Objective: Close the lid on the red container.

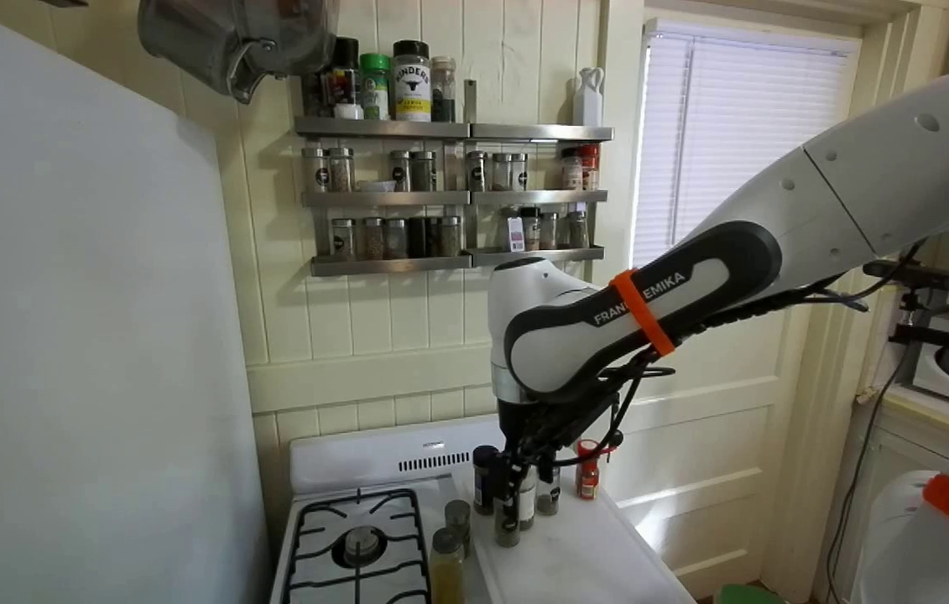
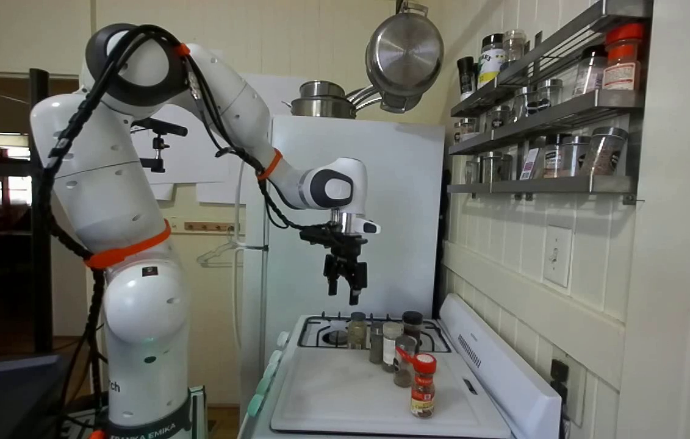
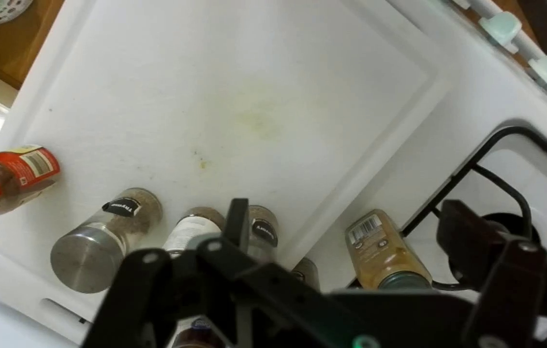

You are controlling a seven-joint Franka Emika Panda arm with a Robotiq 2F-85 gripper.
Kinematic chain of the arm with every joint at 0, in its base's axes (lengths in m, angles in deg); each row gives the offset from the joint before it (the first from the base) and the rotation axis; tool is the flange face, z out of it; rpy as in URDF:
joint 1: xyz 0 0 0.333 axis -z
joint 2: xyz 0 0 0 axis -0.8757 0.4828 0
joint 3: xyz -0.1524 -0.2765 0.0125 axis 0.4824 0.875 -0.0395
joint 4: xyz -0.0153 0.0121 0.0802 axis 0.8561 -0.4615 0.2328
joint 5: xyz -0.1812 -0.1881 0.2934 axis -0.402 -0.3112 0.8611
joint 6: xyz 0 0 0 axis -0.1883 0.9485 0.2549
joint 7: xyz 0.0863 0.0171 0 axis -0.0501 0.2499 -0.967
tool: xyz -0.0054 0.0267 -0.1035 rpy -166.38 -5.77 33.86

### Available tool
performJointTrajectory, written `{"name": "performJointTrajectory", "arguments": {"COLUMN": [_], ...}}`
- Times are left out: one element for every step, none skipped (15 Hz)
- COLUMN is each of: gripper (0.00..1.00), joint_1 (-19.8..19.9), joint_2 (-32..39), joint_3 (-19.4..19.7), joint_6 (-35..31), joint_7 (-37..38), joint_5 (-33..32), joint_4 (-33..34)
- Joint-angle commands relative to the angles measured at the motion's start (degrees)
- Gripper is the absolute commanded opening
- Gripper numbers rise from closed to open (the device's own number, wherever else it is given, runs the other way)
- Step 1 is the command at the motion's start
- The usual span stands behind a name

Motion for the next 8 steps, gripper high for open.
{"name": "performJointTrajectory", "arguments": {"gripper": [1.0, 1.0, 1.0, 1.0, 1.0, 1.0, 1.0, 1.0], "joint_1": [0.4, 0.6, 0.77, 1.0, 1.19, 1.56, 2.21, 2.91], "joint_2": [-2.97, -3.84, -4.63, -5.65, -6.58, -7.98, -9.22, -10.66], "joint_3": [0.71, 0.68, 0.61, 0.43, 0.32, 0.09, -0.07, 0.14], "joint_6": [0.48, -0.14, -0.23, -0.21, 0.04, 0.23, 0.14, -0.49], "joint_7": [4.07, 5.47, 6.7, 8.19, 9.35, 10.96, 12.52, 13.61], "joint_5": [0.18, 0.09, -0.1, -0.28, -0.42, -0.97, -1.87, -2.57], "joint_4": [-2.55, -3.39, -4.09, -4.9, -5.68, -6.72, -7.87, -9.23]}}
